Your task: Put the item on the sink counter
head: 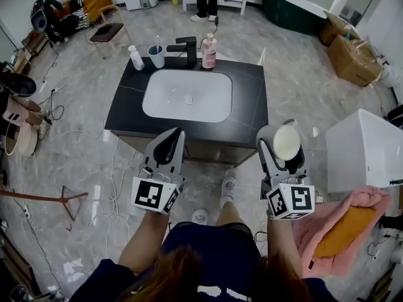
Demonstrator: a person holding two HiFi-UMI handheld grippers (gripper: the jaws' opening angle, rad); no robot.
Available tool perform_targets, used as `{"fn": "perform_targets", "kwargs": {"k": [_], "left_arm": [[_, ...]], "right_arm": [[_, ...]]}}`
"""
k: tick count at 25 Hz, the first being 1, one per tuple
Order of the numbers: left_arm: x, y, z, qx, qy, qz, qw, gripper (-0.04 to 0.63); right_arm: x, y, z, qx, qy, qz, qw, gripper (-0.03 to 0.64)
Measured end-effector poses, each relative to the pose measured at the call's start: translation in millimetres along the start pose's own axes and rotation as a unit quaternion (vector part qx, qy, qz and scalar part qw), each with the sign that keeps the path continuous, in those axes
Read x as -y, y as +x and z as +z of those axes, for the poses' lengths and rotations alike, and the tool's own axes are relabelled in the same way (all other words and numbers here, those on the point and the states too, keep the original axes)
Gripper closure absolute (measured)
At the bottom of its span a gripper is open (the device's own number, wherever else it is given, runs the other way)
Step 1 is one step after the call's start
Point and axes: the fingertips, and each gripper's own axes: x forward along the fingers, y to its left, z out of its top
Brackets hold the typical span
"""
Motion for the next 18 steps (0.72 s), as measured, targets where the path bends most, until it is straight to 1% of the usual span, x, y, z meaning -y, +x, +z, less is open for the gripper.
{"fn": "perform_targets", "kwargs": {"k": [8, 18], "left_arm": [[-15, 75, 3, 0.002, 0.002, 0.039, 0.9992, 0.571], [-9, 179, -10, -0.005, 0.007, 0.070, 0.9975, 0.571]], "right_arm": [[42, 84, 13, -0.004, -0.006, 0.049, 0.999, 0.181], [118, 168, 9, -0.013, -0.003, 0.092, 0.996, 0.181]]}}
